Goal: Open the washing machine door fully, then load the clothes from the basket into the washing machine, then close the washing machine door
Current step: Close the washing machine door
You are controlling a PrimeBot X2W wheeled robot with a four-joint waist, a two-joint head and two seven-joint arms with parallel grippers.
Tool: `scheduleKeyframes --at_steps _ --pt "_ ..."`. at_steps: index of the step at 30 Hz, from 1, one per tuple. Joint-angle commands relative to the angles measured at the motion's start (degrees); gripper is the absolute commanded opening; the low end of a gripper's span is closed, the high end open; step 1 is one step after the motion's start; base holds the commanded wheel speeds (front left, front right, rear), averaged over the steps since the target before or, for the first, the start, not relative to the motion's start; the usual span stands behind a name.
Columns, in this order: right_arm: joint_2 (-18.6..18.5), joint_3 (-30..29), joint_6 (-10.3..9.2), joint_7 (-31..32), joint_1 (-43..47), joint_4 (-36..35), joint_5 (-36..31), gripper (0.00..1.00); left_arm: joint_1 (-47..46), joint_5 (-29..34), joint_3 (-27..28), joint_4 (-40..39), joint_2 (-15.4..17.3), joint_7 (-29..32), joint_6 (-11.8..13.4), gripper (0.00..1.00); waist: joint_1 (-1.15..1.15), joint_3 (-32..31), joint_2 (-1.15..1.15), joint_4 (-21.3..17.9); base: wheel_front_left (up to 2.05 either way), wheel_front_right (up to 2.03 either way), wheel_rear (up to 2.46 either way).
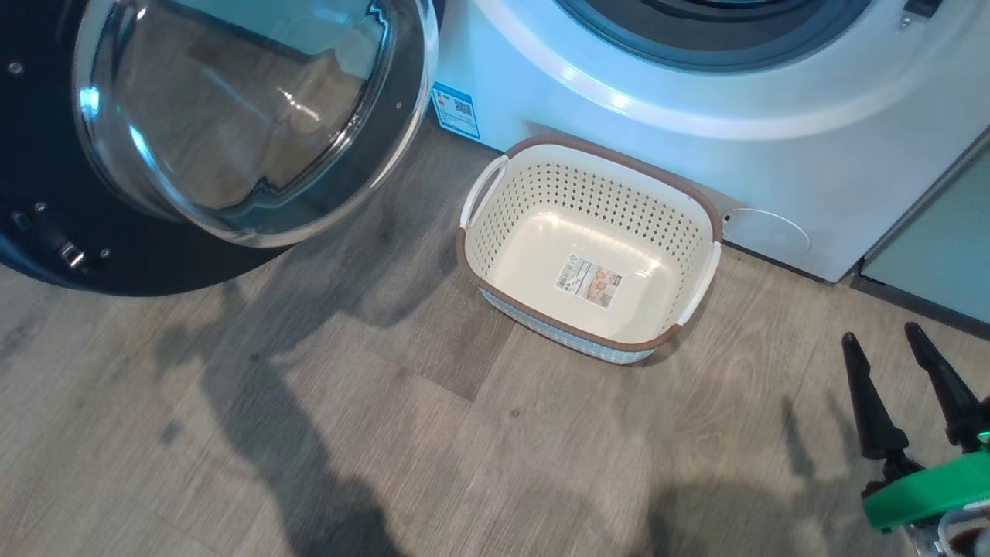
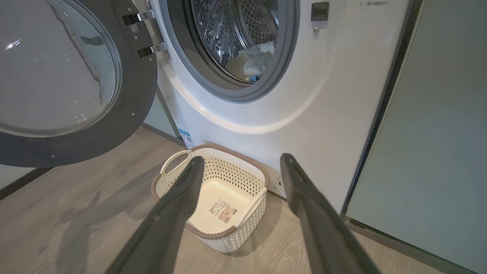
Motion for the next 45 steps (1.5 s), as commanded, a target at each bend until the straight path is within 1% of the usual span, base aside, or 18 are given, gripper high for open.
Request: scheduleKeyframes --at_steps 1,7,12,16,20,31,39,43,45 --pt "-1.7 0.9 0.01 -0.4 -2.0 -1.9 0.2 1.0 -2.0 0.8 0.0 -1.7 3.8 0.7 0.4 0.0 0.0 0.2 0.0 -0.2 0.0 0.0 0.0" --pt "-1.1 0.6 0.01 -0.4 -2.1 -1.5 0.2 1.0 -2.2 1.4 -1.3 -1.6 3.8 3.9 1.3 0.0 0.0 0.0 0.0 -0.7 0.0 0.0 0.0" --pt "-0.6 0.6 0.01 -0.4 -2.1 -1.3 0.1 1.0 -2.1 2.0 -2.6 -1.8 2.7 6.4 1.1 0.0 0.0 -0.4 0.0 -0.7 0.0 0.0 0.0" --pt "0.0 0.5 0.01 -0.4 -2.0 -1.0 0.2 1.0 -2.1 2.3 -3.6 -1.9 1.7 8.6 0.4 0.0 0.0 -1.3 0.0 -0.6 0.0 0.0 0.0" --pt "0.7 0.4 0.01 -0.4 -1.4 -0.6 0.1 1.0 -1.8 3.2 -5.3 -1.8 0.1 10.3 0.1 0.0 0.0 -2.9 0.0 -0.3 0.0 0.0 0.0" --pt "3.7 -0.3 0.01 -0.4 1.6 0.2 0.1 1.0 -1.3 4.3 -8.9 -1.5 -5.5 15.7 -3.0 0.0 0.0 -9.7 0.0 0.4 0.0 0.0 0.0" --pt "5.6 -1.0 0.01 -0.4 3.7 0.5 -0.1 1.0 0.0 3.8 -9.6 -1.9 -8.3 18.4 -3.9 0.0 0.0 -13.2 0.0 0.6 0.0 0.0 0.0" --pt "6.3 -1.2 0.01 -0.4 4.1 0.5 -0.2 1.0 1.0 3.6 -10.2 -2.5 -9.9 19.9 -4.4 0.0 0.0 -13.9 0.0 0.6 0.0 0.0 0.0" --pt "6.6 -1.4 0.01 -0.4 4.2 0.5 -0.2 1.0 1.6 2.6 -9.7 -3.1 -11.5 20.9 -4.8 0.0 0.0 -14.3 0.0 0.4 0.0 0.0 0.0"
